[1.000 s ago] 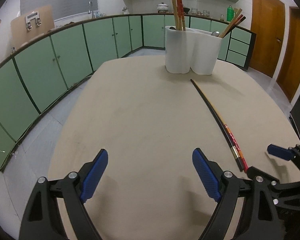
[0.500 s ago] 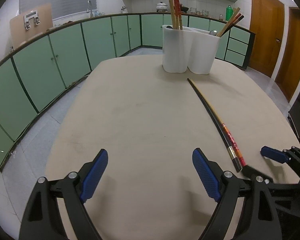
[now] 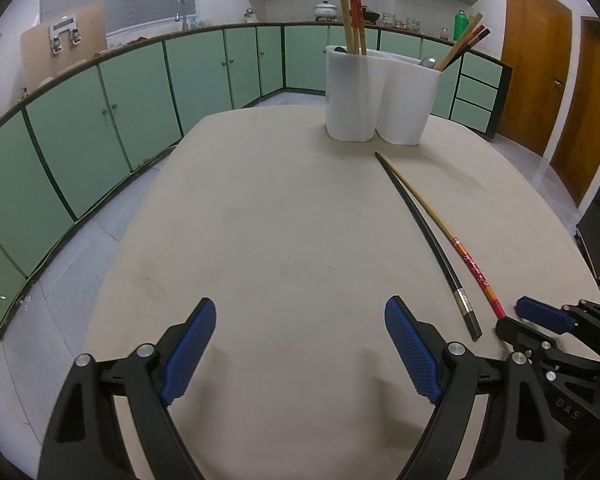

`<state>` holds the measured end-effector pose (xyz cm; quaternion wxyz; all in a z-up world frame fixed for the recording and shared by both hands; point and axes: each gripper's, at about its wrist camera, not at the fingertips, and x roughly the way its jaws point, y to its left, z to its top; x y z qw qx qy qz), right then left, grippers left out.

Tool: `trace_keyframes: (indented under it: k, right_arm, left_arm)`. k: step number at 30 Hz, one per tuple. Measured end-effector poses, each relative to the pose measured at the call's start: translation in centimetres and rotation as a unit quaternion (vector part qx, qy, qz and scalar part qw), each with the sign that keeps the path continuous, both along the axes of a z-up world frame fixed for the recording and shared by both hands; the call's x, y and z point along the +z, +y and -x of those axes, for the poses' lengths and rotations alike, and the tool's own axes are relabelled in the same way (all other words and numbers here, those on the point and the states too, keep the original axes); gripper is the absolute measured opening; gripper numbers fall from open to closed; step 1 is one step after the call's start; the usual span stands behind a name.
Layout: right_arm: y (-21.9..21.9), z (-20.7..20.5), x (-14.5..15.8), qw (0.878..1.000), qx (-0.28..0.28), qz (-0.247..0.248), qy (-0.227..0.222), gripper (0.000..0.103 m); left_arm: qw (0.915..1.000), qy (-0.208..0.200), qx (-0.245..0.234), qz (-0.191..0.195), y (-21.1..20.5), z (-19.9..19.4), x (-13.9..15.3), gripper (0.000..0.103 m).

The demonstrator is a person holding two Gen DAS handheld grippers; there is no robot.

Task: Organize utensils
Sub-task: 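Grasp the red chopstick with the right tool while the left tool grasps the black chopstick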

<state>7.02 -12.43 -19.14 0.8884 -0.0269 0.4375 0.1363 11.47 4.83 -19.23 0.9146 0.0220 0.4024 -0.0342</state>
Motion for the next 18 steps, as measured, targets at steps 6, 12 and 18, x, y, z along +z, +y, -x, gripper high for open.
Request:
trace_keyframes:
  k: [6,12,18]
  right_arm:
    - [0.4,0.0,-0.1,1.000,0.006,0.001,-0.001,0.006]
    - [-1.7,0.5,0.2,1.000,-0.028,-0.008,-0.004,0.005]
    - [-5.0,1.2,0.5,0.997,-0.071,-0.014,-0.010,0.005]
  left_arm:
    - [1.0000,0.005,-0.004,0.003,-0.8,0.0,-0.1,0.085]
    - [0.9996,0.014,-0.017,0.015,-2.4,0.1,-0.5,0.085]
    - [0.9985,0.020,-0.042,0.028,-5.4,0.5,-0.7,0.084]
